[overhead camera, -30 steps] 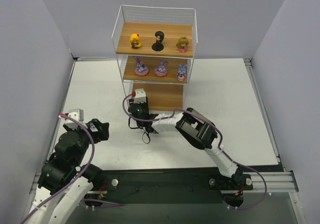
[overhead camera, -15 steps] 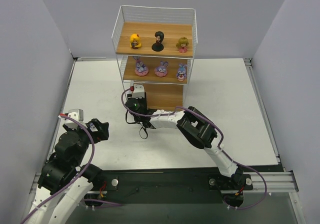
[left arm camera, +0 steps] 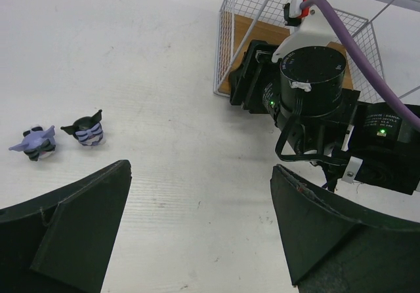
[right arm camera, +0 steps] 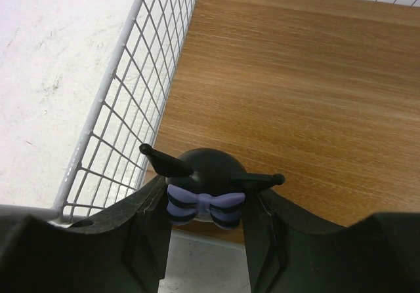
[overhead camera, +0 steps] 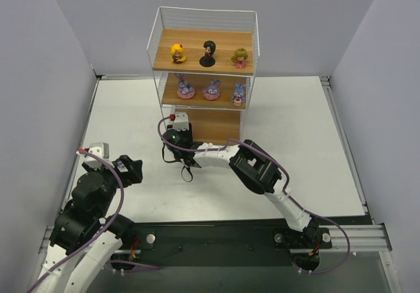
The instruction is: Place and organize the plastic toys onto the shelf
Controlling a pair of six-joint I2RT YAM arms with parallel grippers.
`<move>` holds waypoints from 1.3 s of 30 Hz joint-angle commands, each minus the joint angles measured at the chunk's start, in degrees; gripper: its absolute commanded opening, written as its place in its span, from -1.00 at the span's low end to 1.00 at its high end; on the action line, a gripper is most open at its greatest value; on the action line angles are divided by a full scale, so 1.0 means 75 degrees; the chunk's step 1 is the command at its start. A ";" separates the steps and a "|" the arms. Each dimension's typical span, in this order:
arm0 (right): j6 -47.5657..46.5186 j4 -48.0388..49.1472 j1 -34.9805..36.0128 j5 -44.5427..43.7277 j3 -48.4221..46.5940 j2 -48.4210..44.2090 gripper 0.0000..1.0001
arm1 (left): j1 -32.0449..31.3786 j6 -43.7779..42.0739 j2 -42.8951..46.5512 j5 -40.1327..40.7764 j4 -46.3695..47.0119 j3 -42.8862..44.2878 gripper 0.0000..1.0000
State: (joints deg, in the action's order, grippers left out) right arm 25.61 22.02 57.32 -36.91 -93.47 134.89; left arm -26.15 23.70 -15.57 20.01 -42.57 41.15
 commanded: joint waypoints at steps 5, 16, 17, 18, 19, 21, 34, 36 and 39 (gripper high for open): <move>0.0336 -0.0498 -0.0131 -0.0165 -0.0428 -0.0009 -0.16 | -0.0017 -0.0067 0.0084 0.0156 0.0308 0.0022 0.95; 0.0195 -0.0569 -0.0131 -0.0083 -0.0533 0.0038 0.15 | -0.0005 -0.0055 0.0119 0.0191 0.0285 0.0022 0.94; 0.0207 -0.0569 -0.0131 -0.0072 -0.0533 0.0050 0.15 | -0.0005 -0.0055 0.0119 0.0191 0.0296 0.0033 0.95; 0.0195 -0.0557 -0.0143 -0.0083 -0.0522 0.0050 0.16 | -0.0017 -0.0055 0.0119 0.0191 0.0297 0.0022 0.94; 0.0172 -0.0534 -0.0131 -0.0072 -0.0498 0.0038 0.17 | -0.0005 -0.0055 0.0108 0.0191 0.0297 0.0022 0.95; 0.0114 -0.0254 -0.0119 -0.0083 -0.0265 -0.0032 0.19 | -0.0017 -0.0055 0.0108 0.0191 0.0285 0.0022 0.95; -0.0894 0.1141 0.0373 -0.0938 0.0556 -0.0477 0.30 | -0.0005 -0.0090 0.0014 0.0203 0.0320 0.0033 0.95; -0.1092 0.1481 0.0466 -0.1055 0.0814 -0.0629 0.30 | -0.0005 -0.0090 0.0037 0.0215 0.0320 0.0034 0.95; -0.1257 0.1775 0.0607 -0.1242 0.1037 -0.0817 0.31 | -0.0005 -0.0079 0.0061 0.0227 0.0297 0.0033 0.95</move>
State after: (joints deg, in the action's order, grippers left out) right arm 19.18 30.50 60.07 -42.04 -87.66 133.95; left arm -26.15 23.57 -15.31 20.84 -42.57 41.08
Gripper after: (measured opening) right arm 0.653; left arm 0.974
